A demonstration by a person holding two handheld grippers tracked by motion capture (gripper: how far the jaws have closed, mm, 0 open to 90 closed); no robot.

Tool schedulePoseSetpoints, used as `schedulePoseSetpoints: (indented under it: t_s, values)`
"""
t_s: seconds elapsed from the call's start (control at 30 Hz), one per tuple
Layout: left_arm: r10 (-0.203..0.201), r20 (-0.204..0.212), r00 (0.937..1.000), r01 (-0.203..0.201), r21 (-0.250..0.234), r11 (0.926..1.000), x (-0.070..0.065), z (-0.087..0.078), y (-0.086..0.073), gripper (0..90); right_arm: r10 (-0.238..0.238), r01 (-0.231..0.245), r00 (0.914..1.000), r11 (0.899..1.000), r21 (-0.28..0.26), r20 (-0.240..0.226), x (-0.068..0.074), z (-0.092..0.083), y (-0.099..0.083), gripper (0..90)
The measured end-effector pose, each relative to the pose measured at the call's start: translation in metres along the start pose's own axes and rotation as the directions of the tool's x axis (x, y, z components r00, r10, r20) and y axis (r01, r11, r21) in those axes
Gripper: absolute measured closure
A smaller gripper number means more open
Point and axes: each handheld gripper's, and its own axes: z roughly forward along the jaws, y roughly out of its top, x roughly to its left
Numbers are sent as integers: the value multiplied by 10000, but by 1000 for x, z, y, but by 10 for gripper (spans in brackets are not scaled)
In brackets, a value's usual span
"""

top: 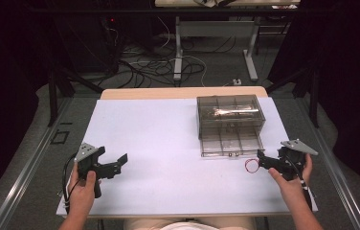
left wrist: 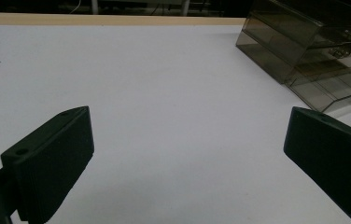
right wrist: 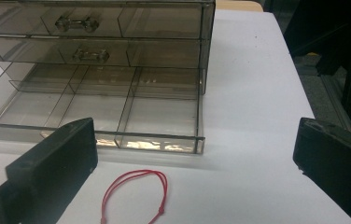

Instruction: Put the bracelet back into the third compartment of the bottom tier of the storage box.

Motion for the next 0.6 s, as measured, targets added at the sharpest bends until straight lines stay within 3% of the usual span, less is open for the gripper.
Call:
schedulePoseSetpoints:
  t_s: [0.23,0.27,0.3,0.43,0.47,0.6]
  values:
    - [-27,-6,10000,27,-36,10000,1,1,0,23,-356,356,9993,9994,-11,-61,0,-1,3,0]
    - [-36,-6,10000,36,-36,10000,1,1,0,24,-647,649,9978,9978,160,-130,0,0,4,0]
    - [-36,-3,10000,36,-35,10000,1,1,0,24,-647,649,9978,9978,160,-130,0,0,4,0]
    - [-40,5,10000,40,19,10000,0,1,-1,25,-884,890,9959,9955,314,-199,0,2,4,83]
    - [-28,-2,10000,28,2,10000,0,0,-1,25,-917,928,9955,9945,476,-247,0,2,4,144]
    - [-21,-28,10000,21,10,10000,0,-1,-2,25,-911,925,9954,9945,482,-314,0,4,5,166]
